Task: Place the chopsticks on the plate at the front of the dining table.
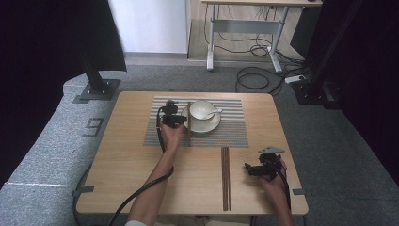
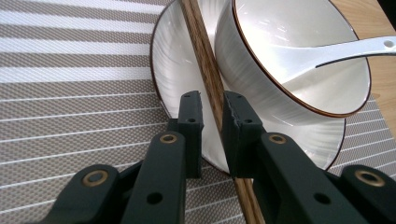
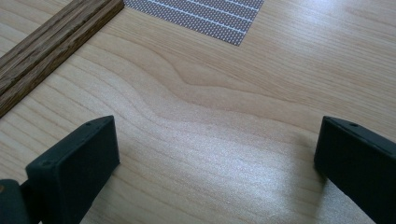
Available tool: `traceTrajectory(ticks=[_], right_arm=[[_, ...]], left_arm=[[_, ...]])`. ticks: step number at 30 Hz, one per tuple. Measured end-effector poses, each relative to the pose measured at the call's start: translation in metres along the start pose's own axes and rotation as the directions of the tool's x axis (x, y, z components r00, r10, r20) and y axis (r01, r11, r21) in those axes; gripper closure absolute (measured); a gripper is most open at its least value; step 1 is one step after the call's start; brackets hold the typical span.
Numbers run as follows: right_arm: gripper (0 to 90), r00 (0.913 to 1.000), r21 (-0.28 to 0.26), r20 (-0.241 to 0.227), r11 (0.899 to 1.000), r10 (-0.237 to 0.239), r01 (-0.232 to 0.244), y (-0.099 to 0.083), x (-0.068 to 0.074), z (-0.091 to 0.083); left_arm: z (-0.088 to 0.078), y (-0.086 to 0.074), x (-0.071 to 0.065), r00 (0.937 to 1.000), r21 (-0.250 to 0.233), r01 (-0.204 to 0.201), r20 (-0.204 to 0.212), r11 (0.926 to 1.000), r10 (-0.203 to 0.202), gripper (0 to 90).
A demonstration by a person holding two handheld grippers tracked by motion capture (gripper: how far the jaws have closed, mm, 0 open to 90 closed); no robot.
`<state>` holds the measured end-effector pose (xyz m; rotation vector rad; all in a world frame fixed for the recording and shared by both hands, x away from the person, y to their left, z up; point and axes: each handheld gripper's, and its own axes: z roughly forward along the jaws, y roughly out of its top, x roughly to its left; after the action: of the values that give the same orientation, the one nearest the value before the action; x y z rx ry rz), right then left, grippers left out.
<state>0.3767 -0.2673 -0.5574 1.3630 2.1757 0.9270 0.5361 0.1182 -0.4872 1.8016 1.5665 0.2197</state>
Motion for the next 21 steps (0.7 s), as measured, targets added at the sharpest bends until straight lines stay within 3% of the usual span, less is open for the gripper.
traceTrajectory(ticks=[7, 15, 18, 21], right_arm=[[0.0, 1.0000, 0.000, 0.000, 1.000, 0.000, 0.000, 0.000, 0.000, 0.000], [0.0, 1.0000, 0.000, 0.000, 1.000, 0.000, 0.000, 0.000, 0.000, 0.000], [0.0, 1.0000, 0.000, 0.000, 1.000, 0.000, 0.000, 0.000, 0.000, 0.000], [0.0, 1.0000, 0.000, 0.000, 1.000, 0.000, 0.000, 0.000, 0.000, 0.000]], left_arm=[[-0.017, -0.002, 0.000, 0.9982, -0.024, -0.058, -0.013, 0.9980, 0.058, 74.4], [-0.043, -0.001, -0.002, 0.9912, -0.053, -0.131, -0.022, 0.9899, 0.130, 72.8], [-0.059, 0.005, -0.005, 0.9846, -0.075, -0.174, -0.028, 0.9818, 0.173, 72.6], [-0.082, 0.014, -0.007, 0.9739, -0.106, -0.226, -0.043, 0.9683, 0.223, 72.4]])
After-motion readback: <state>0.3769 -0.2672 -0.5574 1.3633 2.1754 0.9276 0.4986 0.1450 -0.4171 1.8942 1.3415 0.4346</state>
